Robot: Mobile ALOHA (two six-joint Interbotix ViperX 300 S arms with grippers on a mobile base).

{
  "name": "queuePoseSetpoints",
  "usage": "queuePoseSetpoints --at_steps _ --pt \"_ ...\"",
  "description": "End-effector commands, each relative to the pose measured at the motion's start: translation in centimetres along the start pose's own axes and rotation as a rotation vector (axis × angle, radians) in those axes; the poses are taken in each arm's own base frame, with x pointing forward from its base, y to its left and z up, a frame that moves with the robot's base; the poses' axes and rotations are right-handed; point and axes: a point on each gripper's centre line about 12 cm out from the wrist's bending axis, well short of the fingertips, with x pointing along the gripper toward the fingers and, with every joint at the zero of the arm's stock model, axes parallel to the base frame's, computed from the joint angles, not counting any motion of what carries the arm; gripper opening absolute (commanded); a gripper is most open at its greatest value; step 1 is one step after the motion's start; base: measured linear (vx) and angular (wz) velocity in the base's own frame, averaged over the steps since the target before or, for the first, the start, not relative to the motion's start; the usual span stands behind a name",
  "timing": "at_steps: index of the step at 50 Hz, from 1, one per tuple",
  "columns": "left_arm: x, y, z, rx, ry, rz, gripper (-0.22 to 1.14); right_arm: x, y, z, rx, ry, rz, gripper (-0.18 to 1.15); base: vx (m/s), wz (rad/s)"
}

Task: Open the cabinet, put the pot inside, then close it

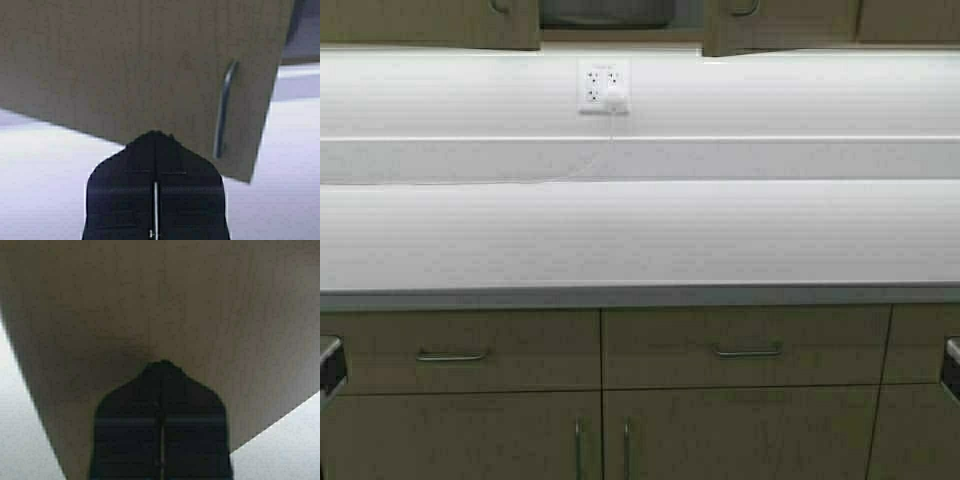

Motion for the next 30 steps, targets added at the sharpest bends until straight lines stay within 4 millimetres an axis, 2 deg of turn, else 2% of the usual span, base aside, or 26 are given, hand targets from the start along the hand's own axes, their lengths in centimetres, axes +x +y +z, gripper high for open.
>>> queuePoseSetpoints --at_steps 1,10,17,21,30 --pt "-0.1 -0.1 0.8 -0.003 -0.028 -0.004 0.03 0.2 -0.1 1.5 0.023 -0.028 -0.004 0.08 0.01 0.01" --pt "-0.2 -0.1 1.1 -0.003 -0.037 -0.004 0.03 -2.9 0.4 1.4 0.024 -0.034 0.009 0.08 0.00 0.00" --pt "0.7 -1.5 1.9 0.002 -0.055 -0.044 0.03 -5.8 1.4 0.1 0.020 -0.018 0.039 0.08 0.01 0.02" --pt "1.7 -2.4 2.3 0.003 -0.060 -0.067 0.03 -7.1 1.5 -1.1 0.017 0.001 0.045 0.08 0.02 0.02" --pt "4.9 -3.7 2.7 -0.001 -0.055 -0.095 0.03 -7.8 1.5 -3.3 0.003 0.048 0.045 0.08 0.07 0.03"
